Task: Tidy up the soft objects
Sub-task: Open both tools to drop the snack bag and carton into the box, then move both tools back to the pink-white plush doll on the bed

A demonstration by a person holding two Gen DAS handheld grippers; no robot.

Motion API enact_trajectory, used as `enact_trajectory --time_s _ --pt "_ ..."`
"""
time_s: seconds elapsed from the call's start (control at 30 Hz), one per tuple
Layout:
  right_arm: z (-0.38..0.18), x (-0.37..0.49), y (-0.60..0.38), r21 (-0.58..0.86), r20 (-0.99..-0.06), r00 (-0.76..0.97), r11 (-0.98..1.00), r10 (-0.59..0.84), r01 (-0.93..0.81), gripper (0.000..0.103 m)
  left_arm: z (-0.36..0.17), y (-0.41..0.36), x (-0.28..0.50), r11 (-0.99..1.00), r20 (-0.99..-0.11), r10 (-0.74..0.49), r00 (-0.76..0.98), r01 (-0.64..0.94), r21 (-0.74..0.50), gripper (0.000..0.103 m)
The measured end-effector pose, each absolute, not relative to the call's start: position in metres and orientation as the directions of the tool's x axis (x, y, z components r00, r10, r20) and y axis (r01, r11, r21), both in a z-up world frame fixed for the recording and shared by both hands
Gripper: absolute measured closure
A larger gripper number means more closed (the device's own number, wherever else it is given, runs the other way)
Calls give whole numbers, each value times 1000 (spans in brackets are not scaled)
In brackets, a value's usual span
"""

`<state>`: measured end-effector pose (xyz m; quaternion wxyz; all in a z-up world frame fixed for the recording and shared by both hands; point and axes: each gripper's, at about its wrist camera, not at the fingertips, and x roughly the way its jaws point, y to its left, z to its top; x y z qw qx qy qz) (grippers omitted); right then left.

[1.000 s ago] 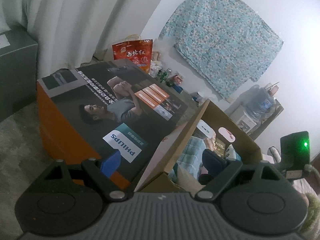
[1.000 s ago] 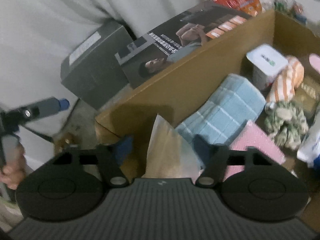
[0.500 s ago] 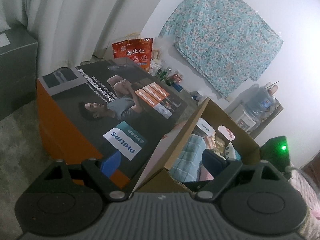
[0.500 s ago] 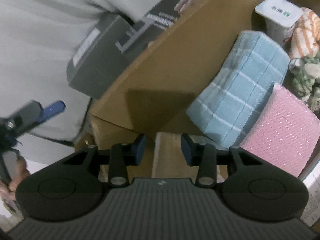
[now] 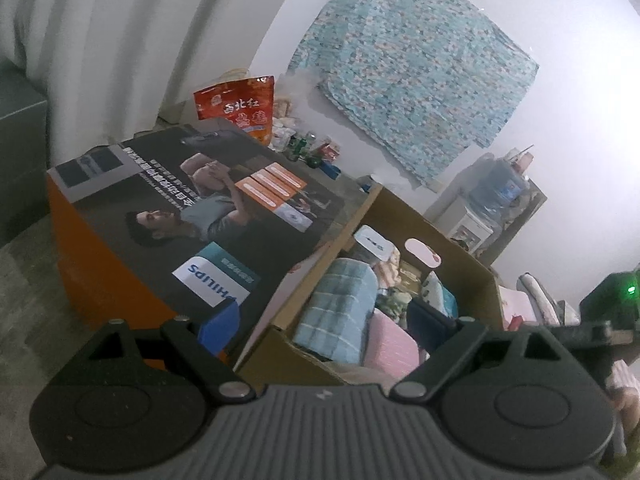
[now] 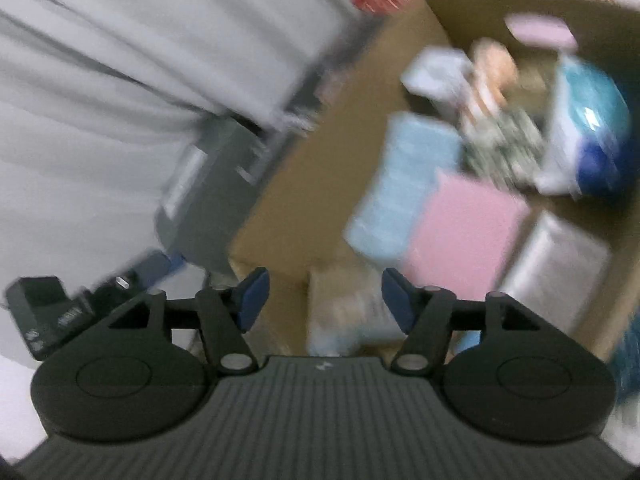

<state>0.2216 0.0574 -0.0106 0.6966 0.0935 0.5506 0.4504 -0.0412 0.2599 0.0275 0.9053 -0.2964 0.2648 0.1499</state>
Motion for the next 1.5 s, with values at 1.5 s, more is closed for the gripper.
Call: enact_trajectory --time_s 1.5 --pt "-20 126 -232 830 -288 554 493 781 -263 15 52 106 29 942 -574 -204 793 0 -336 0"
